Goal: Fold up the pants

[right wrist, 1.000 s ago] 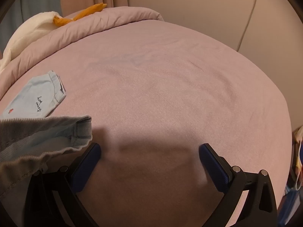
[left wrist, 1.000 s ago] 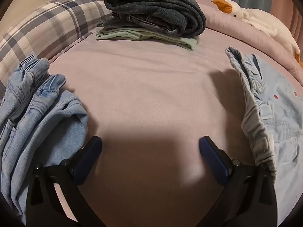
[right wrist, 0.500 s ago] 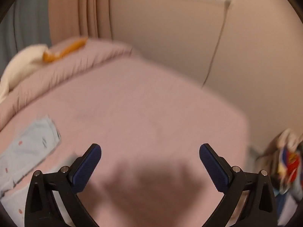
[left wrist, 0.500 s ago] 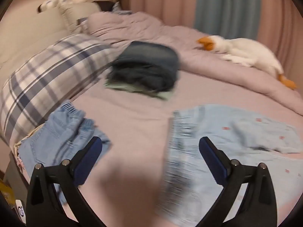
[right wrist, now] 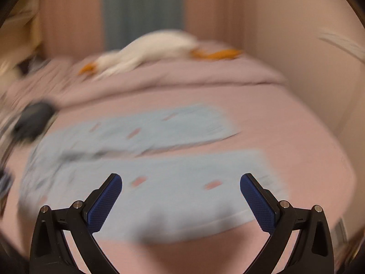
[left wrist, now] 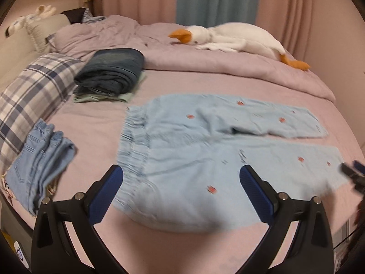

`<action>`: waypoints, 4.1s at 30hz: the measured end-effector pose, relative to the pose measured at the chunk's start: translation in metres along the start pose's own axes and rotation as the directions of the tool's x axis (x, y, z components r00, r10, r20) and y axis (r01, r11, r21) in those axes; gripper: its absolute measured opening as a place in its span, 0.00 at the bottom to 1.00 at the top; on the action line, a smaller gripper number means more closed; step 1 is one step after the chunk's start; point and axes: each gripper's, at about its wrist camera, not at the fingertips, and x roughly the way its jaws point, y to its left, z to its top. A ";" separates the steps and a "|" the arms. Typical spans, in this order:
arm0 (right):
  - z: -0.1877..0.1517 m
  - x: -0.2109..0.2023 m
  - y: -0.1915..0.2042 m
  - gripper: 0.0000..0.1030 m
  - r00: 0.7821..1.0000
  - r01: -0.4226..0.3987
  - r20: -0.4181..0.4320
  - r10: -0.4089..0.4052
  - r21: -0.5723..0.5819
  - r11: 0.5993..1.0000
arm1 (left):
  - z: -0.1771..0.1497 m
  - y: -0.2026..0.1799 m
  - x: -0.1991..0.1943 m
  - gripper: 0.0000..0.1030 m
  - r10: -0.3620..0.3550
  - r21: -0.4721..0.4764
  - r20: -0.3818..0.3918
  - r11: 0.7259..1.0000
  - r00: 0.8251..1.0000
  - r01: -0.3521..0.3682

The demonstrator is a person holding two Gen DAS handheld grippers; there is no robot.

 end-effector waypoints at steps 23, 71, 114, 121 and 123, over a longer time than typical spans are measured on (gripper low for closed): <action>-0.033 -0.058 0.077 1.00 0.998 -0.059 0.006 0.060 -0.085 0.995 | -0.015 -0.039 -0.015 0.99 -0.110 0.049 -0.035 0.993 0.993 0.112; -0.035 -0.065 0.072 1.00 0.998 -0.061 -0.014 0.061 -0.052 0.997 | -0.017 -0.057 -0.018 0.99 -0.144 0.086 -0.055 0.985 0.988 0.149; -0.128 0.009 0.266 0.28 0.964 -0.176 -0.008 0.266 -0.769 0.615 | -0.064 0.128 0.091 0.23 -0.235 -0.546 -0.100 0.825 0.967 0.144; -0.132 -0.012 0.279 0.18 0.960 -0.205 -0.046 0.275 -0.787 0.583 | -0.060 0.129 0.070 0.24 -0.146 -0.463 -0.069 0.881 0.987 0.098; -0.134 -0.008 0.284 0.18 0.959 -0.218 -0.065 0.276 -0.792 0.571 | -0.065 0.129 0.085 0.28 -0.131 -0.434 -0.144 0.899 0.981 0.056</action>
